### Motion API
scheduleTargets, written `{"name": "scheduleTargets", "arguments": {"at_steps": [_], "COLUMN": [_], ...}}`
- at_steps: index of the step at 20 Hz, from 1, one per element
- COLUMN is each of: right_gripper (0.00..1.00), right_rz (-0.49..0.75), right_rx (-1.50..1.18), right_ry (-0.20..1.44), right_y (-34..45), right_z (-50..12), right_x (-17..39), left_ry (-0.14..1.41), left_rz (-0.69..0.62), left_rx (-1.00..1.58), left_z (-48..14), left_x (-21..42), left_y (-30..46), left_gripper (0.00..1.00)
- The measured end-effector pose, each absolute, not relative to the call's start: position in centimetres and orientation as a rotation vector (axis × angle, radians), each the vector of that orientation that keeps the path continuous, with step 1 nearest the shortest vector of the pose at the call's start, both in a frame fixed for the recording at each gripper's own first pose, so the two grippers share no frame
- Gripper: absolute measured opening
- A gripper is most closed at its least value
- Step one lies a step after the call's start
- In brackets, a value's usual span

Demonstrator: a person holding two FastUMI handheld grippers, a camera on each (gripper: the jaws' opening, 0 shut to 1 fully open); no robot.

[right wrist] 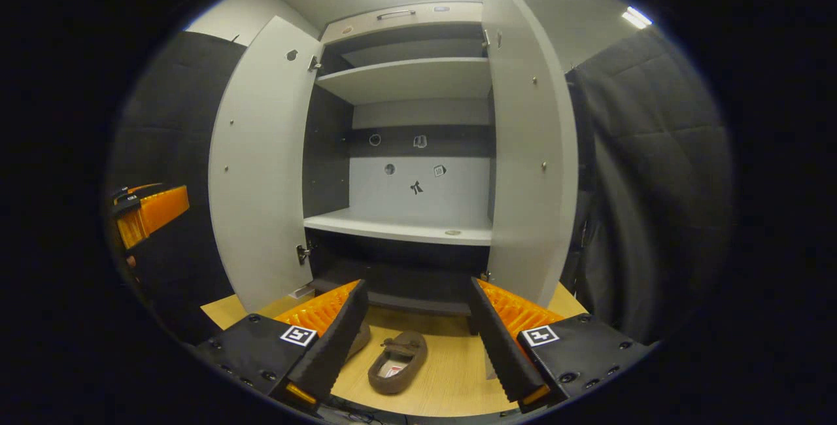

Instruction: Grab one shoe with the right hand and put it into the shoe cabinet, grab the other shoe with the left hand and put it into the shoe cabinet; then close the right door with the right hand and the left door with the left hand.

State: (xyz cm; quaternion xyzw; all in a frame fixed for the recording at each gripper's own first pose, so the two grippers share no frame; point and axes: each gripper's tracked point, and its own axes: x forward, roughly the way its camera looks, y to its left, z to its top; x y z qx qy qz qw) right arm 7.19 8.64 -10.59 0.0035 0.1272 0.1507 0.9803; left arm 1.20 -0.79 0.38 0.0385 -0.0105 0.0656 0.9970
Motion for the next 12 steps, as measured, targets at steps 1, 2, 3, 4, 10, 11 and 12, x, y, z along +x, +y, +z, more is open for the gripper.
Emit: {"name": "scheduleTargets", "arguments": {"at_steps": [1, 2, 3, 4, 10, 11, 12], "right_gripper": [0.98, 0.98, 0.98, 0.98, 0.98, 0.98, 0.98], "right_rz": [0.312, 0.320, 0.329, 0.336, 0.360, 0.361, 0.364], "right_rx": [0.005, 0.005, 0.009, 0.012, 0.016, 0.017, 0.016], "right_ry": [0.271, 0.287, 0.304, 0.323, 0.474, 0.502, 0.531], "right_y": [9.3, 9.9, 10.5, 11.1, 13.8, 14.1, 14.4], "right_z": [-11.4, -12.0, -12.9, -13.6, -19.8, -21.0, -22.1], "right_x": [7.6, 7.9, 8.2, 8.5, 10.5, 10.8, 10.9], "left_ry": [-0.024, -0.028, -0.028, -0.025, -0.020, -0.018, -0.016], "left_rz": [0.136, 0.141, 0.147, 0.154, 0.160, 0.162, 0.165], "left_rx": [0.075, 0.075, 0.074, 0.073, 0.073, 0.073, 0.072], "left_z": [0.2, 0.3, 0.2, 0.0, -0.8, -0.9, -1.0], "left_x": [1.4, 1.6, 1.9, 2.2, 4.0, 4.1, 4.3], "left_y": [-0.3, 0.3, 0.8, 1.3, 3.0, 3.2, 3.4], "left_gripper": [0.93, 0.93, 0.93, 0.93, 0.93, 0.93, 0.93]}}
